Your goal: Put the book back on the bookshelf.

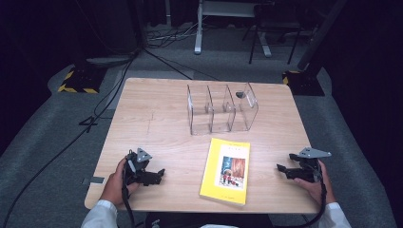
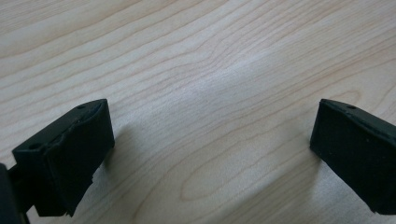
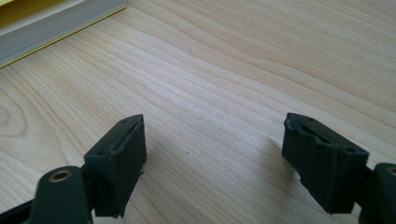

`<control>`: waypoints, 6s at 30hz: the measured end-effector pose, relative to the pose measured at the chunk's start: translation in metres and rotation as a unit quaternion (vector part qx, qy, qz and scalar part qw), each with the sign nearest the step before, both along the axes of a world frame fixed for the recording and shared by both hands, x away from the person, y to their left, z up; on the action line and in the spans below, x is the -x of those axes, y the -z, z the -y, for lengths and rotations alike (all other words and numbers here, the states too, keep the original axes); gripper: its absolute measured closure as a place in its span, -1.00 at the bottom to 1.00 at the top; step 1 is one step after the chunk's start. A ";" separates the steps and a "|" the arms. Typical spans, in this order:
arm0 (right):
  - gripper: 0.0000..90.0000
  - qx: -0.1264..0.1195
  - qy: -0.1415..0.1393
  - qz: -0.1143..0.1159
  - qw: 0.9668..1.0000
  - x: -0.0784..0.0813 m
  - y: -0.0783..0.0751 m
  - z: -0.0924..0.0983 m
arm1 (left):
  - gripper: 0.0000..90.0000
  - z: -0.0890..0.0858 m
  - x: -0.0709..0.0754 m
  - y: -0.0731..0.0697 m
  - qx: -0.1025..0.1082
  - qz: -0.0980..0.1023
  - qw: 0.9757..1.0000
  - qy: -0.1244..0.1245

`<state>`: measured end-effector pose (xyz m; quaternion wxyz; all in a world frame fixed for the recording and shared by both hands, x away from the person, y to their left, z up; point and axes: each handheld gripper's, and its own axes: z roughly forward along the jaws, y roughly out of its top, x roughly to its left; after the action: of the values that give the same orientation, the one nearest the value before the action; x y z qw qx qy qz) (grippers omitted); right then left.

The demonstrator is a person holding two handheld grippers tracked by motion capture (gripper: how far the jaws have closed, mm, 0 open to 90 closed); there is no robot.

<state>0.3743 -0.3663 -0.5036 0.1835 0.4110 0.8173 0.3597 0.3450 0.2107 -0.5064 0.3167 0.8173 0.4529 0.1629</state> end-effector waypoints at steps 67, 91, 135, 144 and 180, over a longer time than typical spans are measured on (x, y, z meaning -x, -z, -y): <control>-0.53 0.067 -0.297 -0.049 0.951 0.038 -0.035 -0.135 | -0.99 0.104 0.030 -0.001 -0.001 0.000 0.970 0.244; -0.53 0.006 -0.276 -0.026 0.961 0.034 -0.050 -0.139 | -0.60 0.201 0.076 -0.017 0.002 0.080 0.948 0.307; -0.48 -0.040 -0.310 0.075 0.947 0.027 -0.089 -0.168 | 0.74 0.082 0.055 -0.036 0.039 0.097 0.945 0.310; -0.48 -0.023 -0.353 0.058 0.934 0.020 -0.072 -0.190 | 0.72 0.061 0.049 -0.036 0.043 0.091 0.950 0.297; 0.75 0.085 -0.366 0.173 0.911 0.022 -0.039 -0.199 | -0.12 0.040 0.046 -0.063 0.039 0.125 0.967 0.220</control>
<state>0.3525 -0.1671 -0.4649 0.2116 -0.0021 0.8935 0.3961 0.2993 0.1708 -0.4433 0.4306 0.8571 0.2244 0.1719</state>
